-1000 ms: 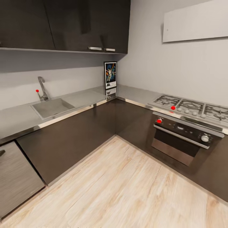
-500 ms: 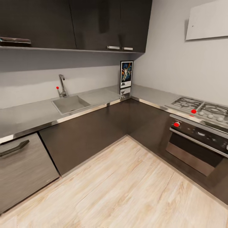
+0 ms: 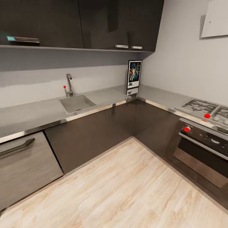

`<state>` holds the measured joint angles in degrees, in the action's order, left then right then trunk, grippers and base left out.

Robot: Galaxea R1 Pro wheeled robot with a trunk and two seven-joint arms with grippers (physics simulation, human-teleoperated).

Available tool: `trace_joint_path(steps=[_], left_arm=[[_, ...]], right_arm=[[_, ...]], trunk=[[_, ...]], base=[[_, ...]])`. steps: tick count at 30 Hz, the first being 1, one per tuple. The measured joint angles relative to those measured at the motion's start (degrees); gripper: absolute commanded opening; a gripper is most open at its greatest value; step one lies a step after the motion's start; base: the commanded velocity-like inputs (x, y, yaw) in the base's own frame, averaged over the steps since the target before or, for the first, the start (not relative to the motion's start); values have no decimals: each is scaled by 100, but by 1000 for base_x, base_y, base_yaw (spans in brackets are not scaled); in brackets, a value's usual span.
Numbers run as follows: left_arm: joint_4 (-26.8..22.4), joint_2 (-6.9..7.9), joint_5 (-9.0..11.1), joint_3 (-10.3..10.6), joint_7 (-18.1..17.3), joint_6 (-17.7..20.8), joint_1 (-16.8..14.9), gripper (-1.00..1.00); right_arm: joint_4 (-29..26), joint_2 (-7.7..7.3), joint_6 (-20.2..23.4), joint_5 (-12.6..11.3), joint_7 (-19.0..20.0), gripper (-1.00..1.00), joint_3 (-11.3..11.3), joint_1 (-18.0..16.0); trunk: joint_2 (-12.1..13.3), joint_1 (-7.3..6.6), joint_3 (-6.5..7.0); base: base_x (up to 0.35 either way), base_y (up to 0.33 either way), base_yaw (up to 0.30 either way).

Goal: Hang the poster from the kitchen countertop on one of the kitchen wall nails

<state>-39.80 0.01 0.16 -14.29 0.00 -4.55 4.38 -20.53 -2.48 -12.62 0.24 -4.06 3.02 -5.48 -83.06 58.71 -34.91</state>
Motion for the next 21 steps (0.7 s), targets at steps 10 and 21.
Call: trace_joint_path(steps=[10, 21], left_arm=[[1, 0, 0, 0, 0, 2, 0, 100], [-3, 1, 0, 1, 0, 1, 0, 100]], right_arm=[[0, -2, 0, 0, 1, 100, 0, -2], [0, 2, -7, 0, 1, 100, 0, 0]], trunk=[[0, 0, -1], [0, 0, -1]], base=[[224, -224, 4], [232, -246, 178]])
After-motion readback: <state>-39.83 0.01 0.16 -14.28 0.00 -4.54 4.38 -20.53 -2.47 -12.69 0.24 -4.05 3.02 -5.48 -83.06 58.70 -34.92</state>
